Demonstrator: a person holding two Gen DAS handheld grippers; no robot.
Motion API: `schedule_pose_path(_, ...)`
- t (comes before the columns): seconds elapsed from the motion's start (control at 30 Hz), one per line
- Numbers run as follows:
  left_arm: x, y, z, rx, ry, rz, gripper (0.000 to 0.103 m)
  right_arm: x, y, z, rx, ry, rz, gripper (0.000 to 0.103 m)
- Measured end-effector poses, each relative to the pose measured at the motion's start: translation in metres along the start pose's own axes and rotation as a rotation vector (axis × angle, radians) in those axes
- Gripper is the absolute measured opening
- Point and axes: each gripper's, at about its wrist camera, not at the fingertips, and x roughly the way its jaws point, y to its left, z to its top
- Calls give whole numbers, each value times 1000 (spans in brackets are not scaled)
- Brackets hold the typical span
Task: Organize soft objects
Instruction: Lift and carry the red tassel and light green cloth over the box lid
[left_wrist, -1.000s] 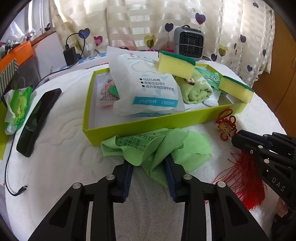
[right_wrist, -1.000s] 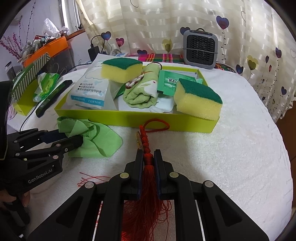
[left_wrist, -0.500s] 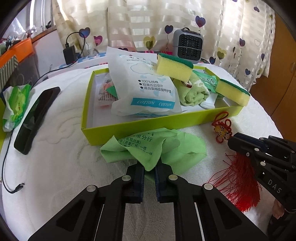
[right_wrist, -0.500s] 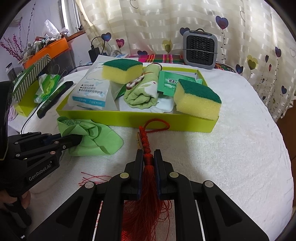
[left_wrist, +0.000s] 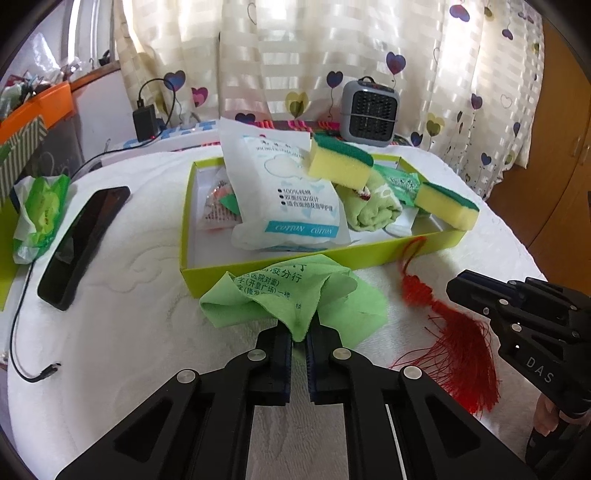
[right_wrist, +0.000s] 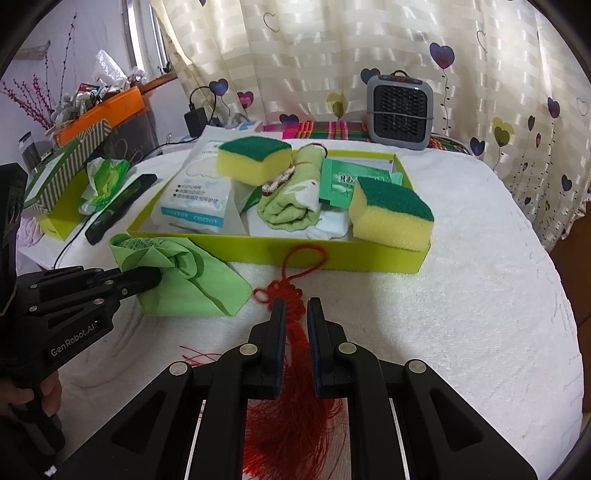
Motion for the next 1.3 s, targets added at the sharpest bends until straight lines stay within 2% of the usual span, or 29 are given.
schedule_pose_path(0.43, -26, 4, 7, -14, -55, -6, 6, -29, -2, 13, 9, -70, 26, 11)
schedule_pose_path(0.6, -26, 6, 4, -25, -41, -13, 6, -9, 6, 5, -72, 20, 55, 11)
schedule_pose_path(0.7, -25, 7, 2, -27, -36, -11, 6, 8, 9, -1, -85, 67, 30, 22)
schedule_pose_path(0.77, -25, 8, 2, -28, -35, -8, 6, 16, 7, -4, -81, 84, 25, 40)
schedule_pose_path(0.87, -25, 10, 3, -26, -38, -3, 6, 26, 5, -5, -71, 111, 29, 46)
schedule_pose_path(1.03, -24, 12, 4, -29, -38, -1, 6, 28, 9, -8, -103, 125, -15, 45)
schedule_pose_path(1.13, -24, 13, 4, -28, -38, -2, 6, 28, 8, -7, -102, 122, -39, 32)
schedule_pose_path(1.17, -24, 12, 4, -30, -38, -1, 6, 28, 8, -7, -100, 122, -39, 24)
schedule_pose_path(1.3, -24, 12, 4, -28, -39, -2, 6, 26, 10, -9, -118, 125, -29, 13)
